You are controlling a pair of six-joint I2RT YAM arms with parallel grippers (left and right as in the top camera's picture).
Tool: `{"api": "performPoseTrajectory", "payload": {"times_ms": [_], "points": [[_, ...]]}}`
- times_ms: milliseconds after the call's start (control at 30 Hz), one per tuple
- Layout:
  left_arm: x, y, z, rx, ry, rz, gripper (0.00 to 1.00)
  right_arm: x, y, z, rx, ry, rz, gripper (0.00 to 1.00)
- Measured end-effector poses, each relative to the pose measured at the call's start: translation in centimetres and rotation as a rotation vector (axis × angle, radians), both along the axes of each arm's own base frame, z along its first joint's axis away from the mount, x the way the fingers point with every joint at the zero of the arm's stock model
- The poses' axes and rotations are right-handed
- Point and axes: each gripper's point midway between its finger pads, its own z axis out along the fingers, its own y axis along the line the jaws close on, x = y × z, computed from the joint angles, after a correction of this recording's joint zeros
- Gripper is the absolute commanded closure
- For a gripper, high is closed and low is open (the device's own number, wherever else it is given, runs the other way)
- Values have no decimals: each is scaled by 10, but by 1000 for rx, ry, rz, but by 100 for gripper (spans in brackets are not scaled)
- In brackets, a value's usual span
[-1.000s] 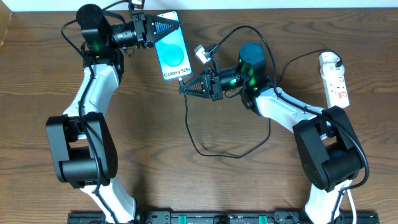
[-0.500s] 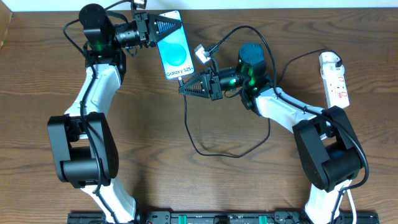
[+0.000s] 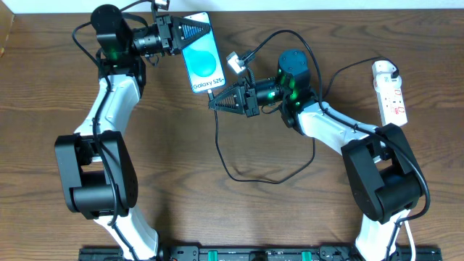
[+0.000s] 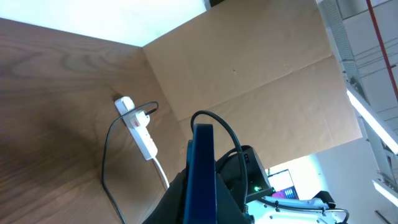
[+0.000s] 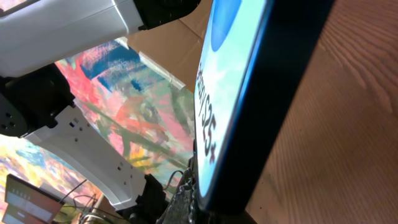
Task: Plug charger to phone and switch on socket
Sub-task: 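Push the connector into the phone's port held by the left gripper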
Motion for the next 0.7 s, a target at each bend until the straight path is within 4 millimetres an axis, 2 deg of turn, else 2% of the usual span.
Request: {"api": "performPoseTrajectory", "payload": {"times_ms": [700], "points": [[-4,-1,-1,1,9,-25,93,0,-2,0,0,0,6,98]]}}
